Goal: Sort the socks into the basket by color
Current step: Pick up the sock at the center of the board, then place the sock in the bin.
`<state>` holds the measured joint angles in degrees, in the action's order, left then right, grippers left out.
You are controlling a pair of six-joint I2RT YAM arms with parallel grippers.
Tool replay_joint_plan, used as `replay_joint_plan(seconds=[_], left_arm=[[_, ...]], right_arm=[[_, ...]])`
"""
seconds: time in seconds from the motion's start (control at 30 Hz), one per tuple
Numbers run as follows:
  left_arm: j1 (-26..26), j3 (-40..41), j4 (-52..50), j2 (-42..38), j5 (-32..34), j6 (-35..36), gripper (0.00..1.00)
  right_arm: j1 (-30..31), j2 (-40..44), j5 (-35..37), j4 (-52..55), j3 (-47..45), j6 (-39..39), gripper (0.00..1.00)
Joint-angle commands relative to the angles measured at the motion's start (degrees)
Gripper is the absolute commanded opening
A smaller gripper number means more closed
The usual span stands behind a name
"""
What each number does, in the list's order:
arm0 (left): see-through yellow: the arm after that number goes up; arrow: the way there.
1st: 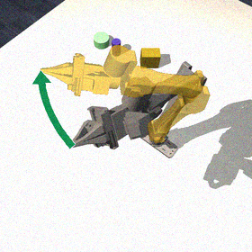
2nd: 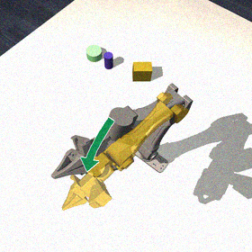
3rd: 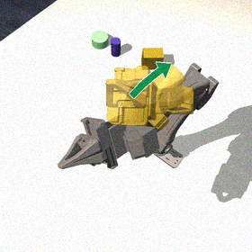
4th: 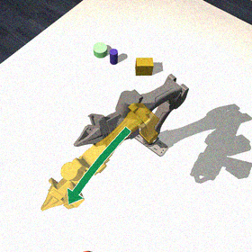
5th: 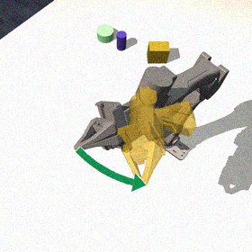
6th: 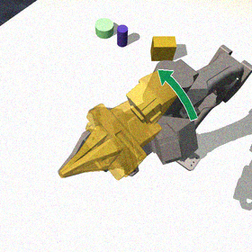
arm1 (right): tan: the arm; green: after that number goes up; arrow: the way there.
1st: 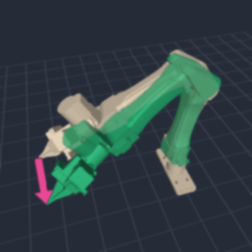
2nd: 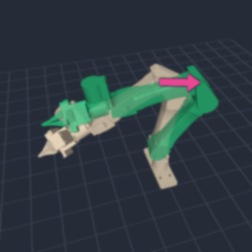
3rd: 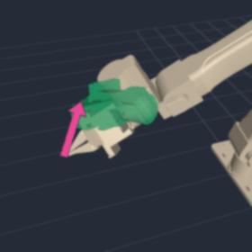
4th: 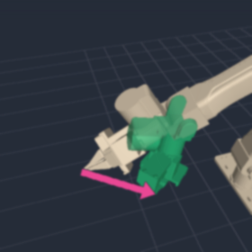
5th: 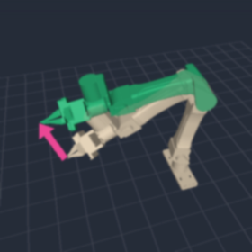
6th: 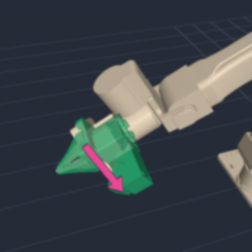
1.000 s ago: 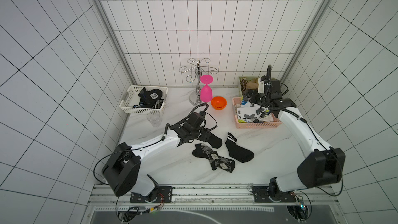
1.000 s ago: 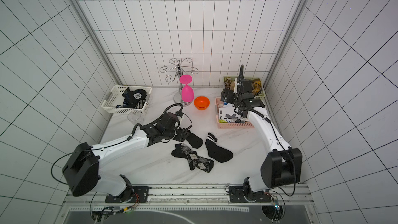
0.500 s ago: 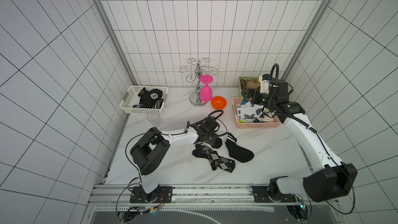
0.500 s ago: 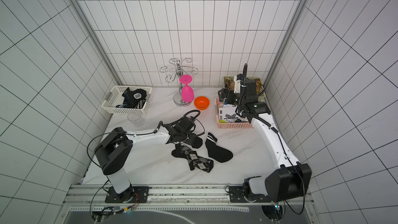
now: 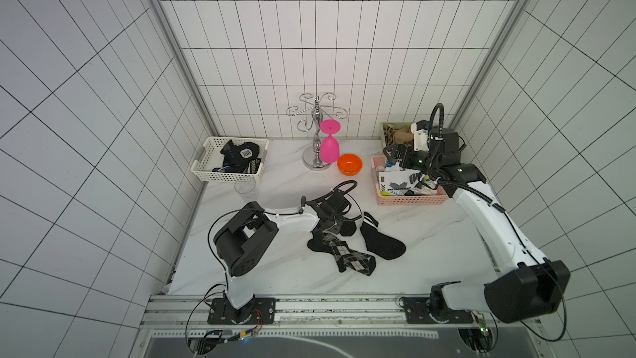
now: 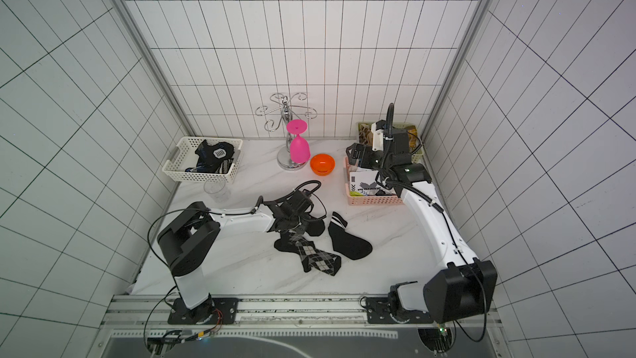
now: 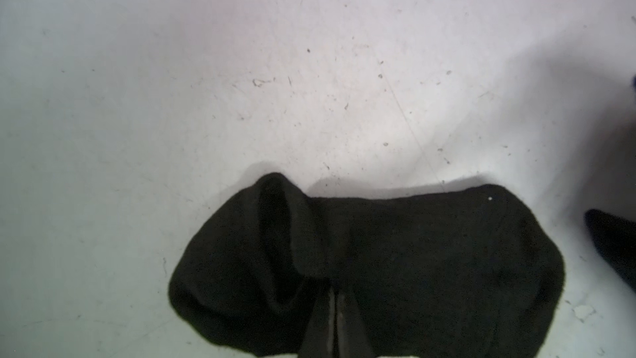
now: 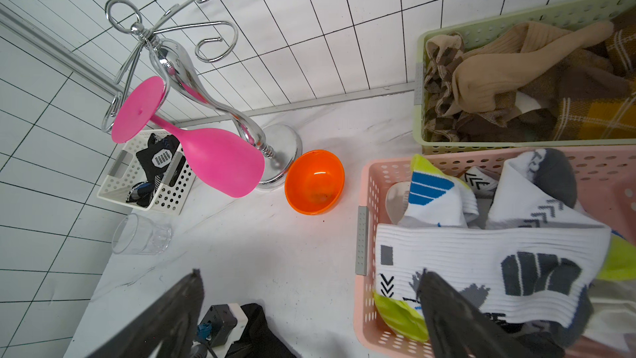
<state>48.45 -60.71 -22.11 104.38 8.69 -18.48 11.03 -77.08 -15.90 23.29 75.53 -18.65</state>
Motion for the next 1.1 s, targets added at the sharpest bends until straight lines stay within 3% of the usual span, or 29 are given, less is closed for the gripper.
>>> replay_joint_plan(seconds=[0.0, 0.3, 0.57, 0.8, 1.07], left_arm=[[0.3, 1.0, 1.6, -3.7, 1.3, -0.3, 0.00], [-1.1, 1.8, -1.2, -16.3, 2.1, -0.9, 0.00], [-7.1, -0.5, -6.9, -25.7, 1.1, -2.2, 0.00], [-19.8, -5.8, -8.4, -31.0, -0.3, 0.0, 0.00], [-36.5, -15.2, -7.1, -24.4, -2.3, 4.7, 0.00]], right_arm=[[0.4, 0.1, -1.5, -0.8, -3.1, 0.0, 0.99], [0.4, -0.2, -2.7, -1.2, -2.8, 0.0, 0.98], [0.5, 0.0, -4.2, -1.7, -3.1, -0.2, 0.97], [0.8, 0.6, -6.2, -1.6, -3.2, -0.5, 0.97], [1.3, 1.1, -8.4, -2.0, -5.0, -0.4, 0.97]])
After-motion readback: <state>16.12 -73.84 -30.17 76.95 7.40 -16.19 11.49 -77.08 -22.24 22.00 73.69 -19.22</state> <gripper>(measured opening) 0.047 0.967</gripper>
